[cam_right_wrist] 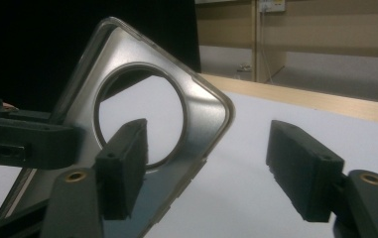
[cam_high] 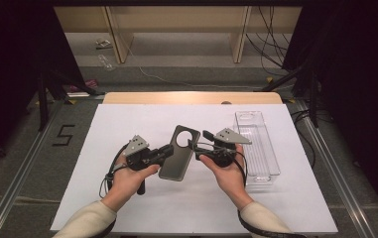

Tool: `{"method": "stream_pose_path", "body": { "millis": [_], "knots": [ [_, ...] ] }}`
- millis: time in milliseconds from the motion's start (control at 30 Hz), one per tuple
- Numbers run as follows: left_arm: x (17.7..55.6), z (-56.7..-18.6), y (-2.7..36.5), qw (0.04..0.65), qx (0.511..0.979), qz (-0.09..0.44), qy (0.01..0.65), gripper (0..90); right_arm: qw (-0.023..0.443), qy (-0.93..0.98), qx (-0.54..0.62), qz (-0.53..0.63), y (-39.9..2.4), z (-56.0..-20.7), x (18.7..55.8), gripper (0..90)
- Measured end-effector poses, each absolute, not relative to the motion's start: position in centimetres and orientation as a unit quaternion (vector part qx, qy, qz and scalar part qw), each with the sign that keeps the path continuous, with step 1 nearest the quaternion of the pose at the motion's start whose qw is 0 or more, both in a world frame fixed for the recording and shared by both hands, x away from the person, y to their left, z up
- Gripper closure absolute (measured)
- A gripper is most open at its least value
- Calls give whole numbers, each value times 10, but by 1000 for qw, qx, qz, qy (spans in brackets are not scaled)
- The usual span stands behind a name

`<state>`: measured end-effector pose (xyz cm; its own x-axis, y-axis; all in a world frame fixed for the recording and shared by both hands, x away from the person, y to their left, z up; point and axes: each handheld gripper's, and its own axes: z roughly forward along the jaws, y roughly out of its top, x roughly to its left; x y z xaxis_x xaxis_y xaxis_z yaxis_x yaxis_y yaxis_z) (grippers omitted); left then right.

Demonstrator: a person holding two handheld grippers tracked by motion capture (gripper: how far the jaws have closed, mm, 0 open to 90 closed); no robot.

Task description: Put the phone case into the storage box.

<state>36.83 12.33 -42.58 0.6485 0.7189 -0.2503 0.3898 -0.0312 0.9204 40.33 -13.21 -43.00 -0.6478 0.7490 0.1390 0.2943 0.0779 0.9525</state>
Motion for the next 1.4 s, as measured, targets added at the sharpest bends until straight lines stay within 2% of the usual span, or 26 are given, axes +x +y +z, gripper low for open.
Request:
{"method": "stream_pose_path", "body": {
  "millis": [200, 467, 900, 1400],
  "knots": [
    [368, -426, 123, 574, 703, 144, 394, 811, 195, 703, 370, 575, -132, -429, 404, 430],
    [369, -426, 123, 573, 704, 146, 394, 811, 192, 700, 373, 579, -133, -429, 404, 483],
    [368, -426, 123, 573, 704, 147, 393, 811, 188, 693, 382, 582, -135, -428, 406, 508],
    [369, -427, 124, 572, 704, 150, 394, 811, 178, 684, 390, 591, -138, -428, 406, 621]
  ]
}}
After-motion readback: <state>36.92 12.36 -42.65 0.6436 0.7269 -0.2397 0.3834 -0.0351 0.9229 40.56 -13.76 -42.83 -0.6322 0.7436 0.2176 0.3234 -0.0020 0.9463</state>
